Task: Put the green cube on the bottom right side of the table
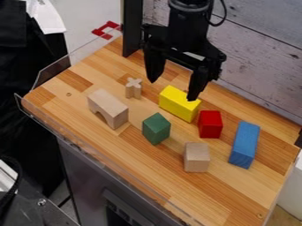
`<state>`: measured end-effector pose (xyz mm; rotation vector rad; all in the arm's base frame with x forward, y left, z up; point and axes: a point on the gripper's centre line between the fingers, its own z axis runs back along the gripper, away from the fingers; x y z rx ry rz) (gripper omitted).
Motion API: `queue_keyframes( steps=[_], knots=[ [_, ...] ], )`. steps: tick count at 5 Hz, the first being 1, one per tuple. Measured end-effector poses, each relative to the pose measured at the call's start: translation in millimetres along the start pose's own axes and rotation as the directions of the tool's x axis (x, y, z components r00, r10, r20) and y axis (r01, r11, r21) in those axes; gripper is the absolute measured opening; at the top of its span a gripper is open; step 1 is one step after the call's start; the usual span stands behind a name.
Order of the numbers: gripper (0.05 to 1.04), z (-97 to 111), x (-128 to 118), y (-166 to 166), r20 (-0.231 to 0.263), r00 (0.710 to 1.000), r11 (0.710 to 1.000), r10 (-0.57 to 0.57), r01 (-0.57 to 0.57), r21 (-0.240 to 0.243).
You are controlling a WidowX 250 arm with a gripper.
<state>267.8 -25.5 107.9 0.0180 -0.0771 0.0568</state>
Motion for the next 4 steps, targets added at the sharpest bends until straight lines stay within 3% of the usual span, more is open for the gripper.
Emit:
queue_keyframes(
  steps=[2, 4],
  knots=[
    [0.999, -20, -10, 5, -0.045, 0.999, 1.000, -0.009, 0.008, -0.018],
    [0.999, -39, -9, 11, -0.027, 1.000, 0.997, 0.014, -0.017, -0.081]
  ],
)
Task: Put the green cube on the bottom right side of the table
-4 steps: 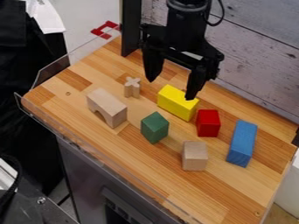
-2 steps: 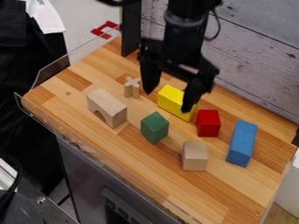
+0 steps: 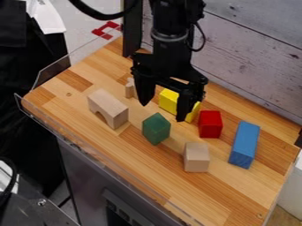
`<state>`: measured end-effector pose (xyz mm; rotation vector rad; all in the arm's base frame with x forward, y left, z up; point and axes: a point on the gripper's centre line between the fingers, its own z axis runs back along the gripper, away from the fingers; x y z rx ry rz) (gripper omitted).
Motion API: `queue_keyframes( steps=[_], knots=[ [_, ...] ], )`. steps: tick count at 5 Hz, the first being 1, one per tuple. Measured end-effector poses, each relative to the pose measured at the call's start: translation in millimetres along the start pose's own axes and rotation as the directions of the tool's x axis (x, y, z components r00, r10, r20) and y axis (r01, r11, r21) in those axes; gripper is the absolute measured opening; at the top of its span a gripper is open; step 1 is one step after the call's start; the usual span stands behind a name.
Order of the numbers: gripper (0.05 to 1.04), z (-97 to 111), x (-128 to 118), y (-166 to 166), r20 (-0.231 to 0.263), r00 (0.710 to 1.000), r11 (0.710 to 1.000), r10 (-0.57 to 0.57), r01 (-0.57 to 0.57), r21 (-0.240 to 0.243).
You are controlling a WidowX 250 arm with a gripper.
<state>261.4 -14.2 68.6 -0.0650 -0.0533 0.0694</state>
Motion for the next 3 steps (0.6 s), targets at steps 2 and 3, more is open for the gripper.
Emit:
queue_keyframes(
  steps=[2, 3],
  knots=[
    [0.999, -16, -8, -3, -0.089, 0.994, 0.996, -0.066, 0.061, -0.061],
    [0.999, -22, -12, -3, -0.142, 0.986, 0.993, -0.084, 0.071, -0.094]
  ],
)
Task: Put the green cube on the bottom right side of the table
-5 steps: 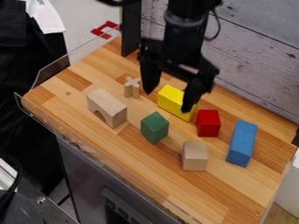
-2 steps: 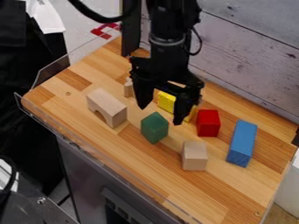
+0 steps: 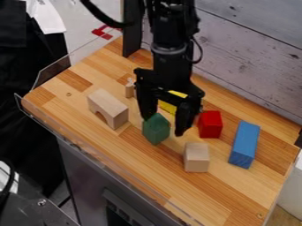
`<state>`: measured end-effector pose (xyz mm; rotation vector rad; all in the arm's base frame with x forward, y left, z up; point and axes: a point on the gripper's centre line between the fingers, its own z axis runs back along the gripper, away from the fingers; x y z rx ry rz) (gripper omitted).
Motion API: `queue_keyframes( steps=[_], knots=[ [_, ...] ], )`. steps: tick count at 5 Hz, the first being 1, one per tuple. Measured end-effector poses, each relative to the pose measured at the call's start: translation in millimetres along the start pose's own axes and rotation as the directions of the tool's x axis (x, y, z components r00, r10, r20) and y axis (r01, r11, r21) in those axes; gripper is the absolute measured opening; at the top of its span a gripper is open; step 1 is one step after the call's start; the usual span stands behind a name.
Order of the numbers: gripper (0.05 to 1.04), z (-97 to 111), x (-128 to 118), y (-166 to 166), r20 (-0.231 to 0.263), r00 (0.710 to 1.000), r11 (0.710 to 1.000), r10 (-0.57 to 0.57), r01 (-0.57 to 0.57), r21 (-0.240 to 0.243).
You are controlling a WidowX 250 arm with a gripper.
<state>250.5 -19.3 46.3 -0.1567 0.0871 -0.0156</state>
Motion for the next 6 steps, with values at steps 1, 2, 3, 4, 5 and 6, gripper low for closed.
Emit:
queue_keyframes(
  steps=[1, 2, 3, 4, 5, 6],
  knots=[
    [0.999, -1, -1, 3, -0.005, 1.000, 1.000, -0.003, 0.003, 0.009],
    [0.999, 0, -2, 5, -0.012, 1.000, 1.000, 0.003, -0.003, 0.020],
    [0.999, 0, -2, 7, -0.014, 1.000, 0.999, 0.008, -0.008, 0.032],
    [0.999, -2, 0, 9, -0.011, 1.000, 0.999, -0.001, 0.001, 0.046],
    [0.999, -9, 2, 12, -0.040, 0.999, 0.999, -0.009, 0.011, 0.052],
    [0.999, -19, 1, 15, -0.079, 0.997, 0.998, -0.009, 0.013, 0.059]
  ],
)
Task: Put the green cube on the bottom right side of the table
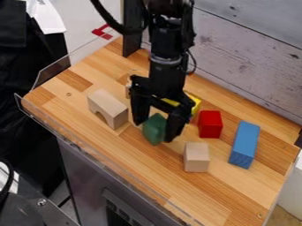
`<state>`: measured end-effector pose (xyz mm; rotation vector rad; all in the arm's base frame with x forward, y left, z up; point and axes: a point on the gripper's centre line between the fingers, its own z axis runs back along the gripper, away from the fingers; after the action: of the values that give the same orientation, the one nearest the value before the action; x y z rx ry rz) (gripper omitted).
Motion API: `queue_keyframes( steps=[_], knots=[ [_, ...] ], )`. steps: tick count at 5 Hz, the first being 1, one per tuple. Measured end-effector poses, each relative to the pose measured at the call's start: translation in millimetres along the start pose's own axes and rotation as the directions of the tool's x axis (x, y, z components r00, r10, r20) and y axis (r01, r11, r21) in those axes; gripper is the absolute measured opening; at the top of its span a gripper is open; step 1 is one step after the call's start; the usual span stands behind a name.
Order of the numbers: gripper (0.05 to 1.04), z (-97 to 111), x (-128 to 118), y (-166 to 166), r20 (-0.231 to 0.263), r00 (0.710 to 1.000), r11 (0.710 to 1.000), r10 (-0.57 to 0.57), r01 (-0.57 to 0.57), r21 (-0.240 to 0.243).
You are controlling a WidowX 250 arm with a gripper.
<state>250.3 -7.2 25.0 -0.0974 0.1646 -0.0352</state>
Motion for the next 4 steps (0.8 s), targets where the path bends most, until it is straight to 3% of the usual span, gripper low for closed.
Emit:
queue_keyframes(
  steps=[2, 3, 4],
  knots=[
    [0.948, -11, 4, 6, -0.002, 0.999, 0.999, 0.053, -0.053, -0.006],
    [0.660, -14, 3, 4, 0.005, 0.997, 0.997, 0.071, -0.071, -0.016],
    [0.585, 3, 2, 3, 0.061, 0.995, 0.996, 0.084, -0.083, -0.015]
  ],
)
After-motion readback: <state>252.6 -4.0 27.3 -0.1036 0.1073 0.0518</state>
